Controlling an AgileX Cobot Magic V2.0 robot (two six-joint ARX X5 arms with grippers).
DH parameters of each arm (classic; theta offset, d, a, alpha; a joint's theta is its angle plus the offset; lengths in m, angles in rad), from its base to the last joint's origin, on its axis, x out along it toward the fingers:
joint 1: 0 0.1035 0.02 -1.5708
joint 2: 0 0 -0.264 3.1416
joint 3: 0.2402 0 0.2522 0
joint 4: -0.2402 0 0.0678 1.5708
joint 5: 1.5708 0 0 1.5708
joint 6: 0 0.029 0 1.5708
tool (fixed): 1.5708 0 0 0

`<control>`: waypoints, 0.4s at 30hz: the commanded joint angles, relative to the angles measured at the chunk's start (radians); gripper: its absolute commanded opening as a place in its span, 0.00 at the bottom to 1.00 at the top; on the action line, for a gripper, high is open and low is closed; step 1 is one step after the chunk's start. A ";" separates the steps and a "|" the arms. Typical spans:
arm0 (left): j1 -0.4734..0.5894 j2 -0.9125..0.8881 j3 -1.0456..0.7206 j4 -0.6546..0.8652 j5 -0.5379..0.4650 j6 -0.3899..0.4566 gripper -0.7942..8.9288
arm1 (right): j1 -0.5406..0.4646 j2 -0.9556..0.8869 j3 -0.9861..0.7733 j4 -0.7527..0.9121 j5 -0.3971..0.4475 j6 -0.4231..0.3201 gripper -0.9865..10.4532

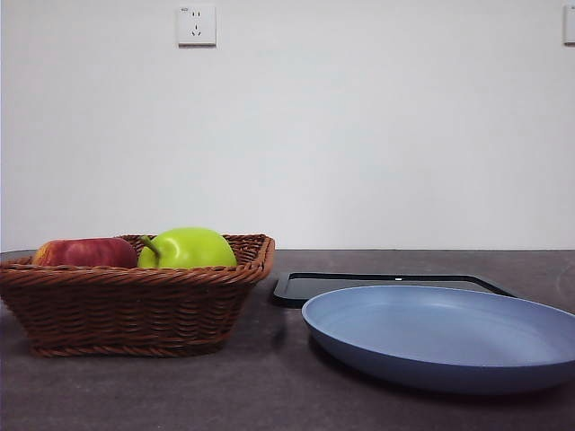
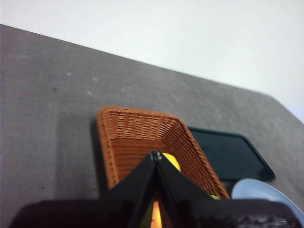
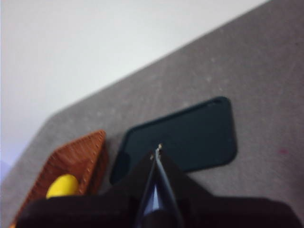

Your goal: Take the lemon from the basket,put the lemon in the plate,hand out the plate

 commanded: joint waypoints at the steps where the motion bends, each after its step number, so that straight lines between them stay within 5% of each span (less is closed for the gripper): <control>1: -0.002 0.091 0.080 -0.015 0.050 0.076 0.09 | 0.002 0.069 0.074 -0.057 -0.002 -0.088 0.09; 12: -0.110 0.440 0.364 -0.277 0.171 0.190 0.09 | 0.003 0.465 0.230 -0.355 -0.082 -0.262 0.09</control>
